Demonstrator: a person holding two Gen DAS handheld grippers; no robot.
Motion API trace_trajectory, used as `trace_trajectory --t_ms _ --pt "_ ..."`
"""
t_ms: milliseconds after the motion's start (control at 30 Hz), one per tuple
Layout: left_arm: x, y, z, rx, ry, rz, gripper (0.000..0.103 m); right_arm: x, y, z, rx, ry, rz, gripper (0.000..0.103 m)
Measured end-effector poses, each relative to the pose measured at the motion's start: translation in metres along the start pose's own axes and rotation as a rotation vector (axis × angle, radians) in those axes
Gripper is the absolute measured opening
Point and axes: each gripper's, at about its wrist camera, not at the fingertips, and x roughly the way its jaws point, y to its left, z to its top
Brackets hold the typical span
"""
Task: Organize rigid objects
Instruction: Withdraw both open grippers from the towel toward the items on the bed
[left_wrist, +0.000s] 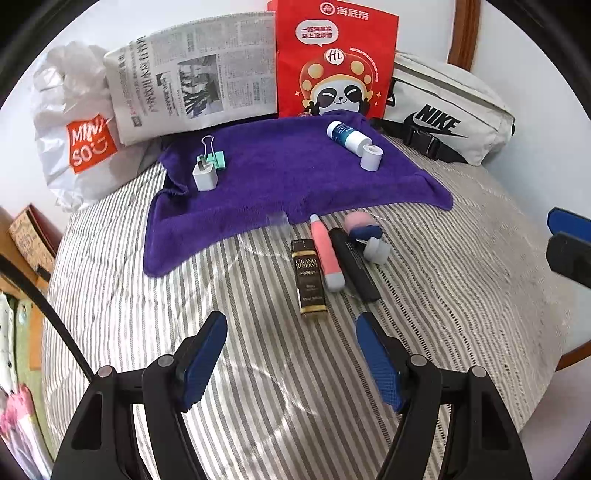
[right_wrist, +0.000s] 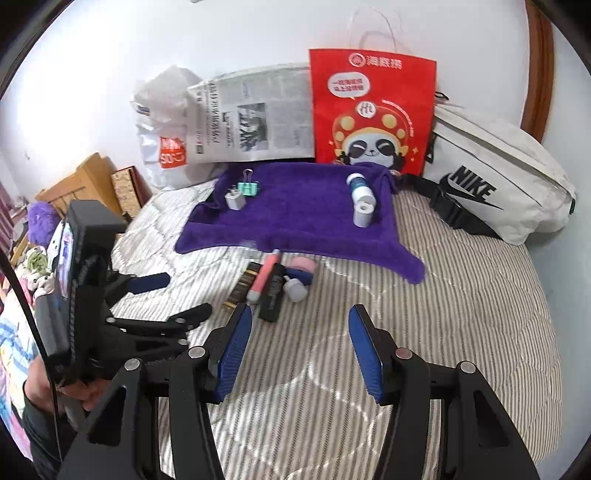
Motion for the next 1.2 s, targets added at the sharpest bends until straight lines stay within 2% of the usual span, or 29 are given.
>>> trace_trajectory --t_ms 133,367,533,833,1067,1200 --pt "-0.011 0.001 -0.005 -0.047 0.006 -0.050 0.071 -0.007 0.013 0.000 -0.037 0.007 -0.005 0.055" --pt "-0.039 -0.005 -0.013 -0.049 -0.046 -0.051 0.071 -0.019 0.036 -0.007 -0.107 -0.021 -0.008 0.055" --pt "-0.035 -0.004 -0.019 -0.060 -0.026 -0.064 0.071 -0.020 0.044 -0.007 -0.113 -0.017 -0.010 0.055" --pt "-0.028 -0.003 -0.021 -0.067 -0.017 -0.049 0.071 -0.012 0.033 -0.015 -0.083 -0.017 -0.004 0.055" --pt "-0.020 -0.002 -0.026 -0.067 -0.004 -0.033 0.071 -0.007 0.022 -0.017 -0.057 -0.052 0.018 0.055" --pt "-0.014 0.003 -0.027 -0.085 -0.006 -0.051 0.071 0.001 0.010 -0.021 -0.054 -0.052 0.014 0.055"
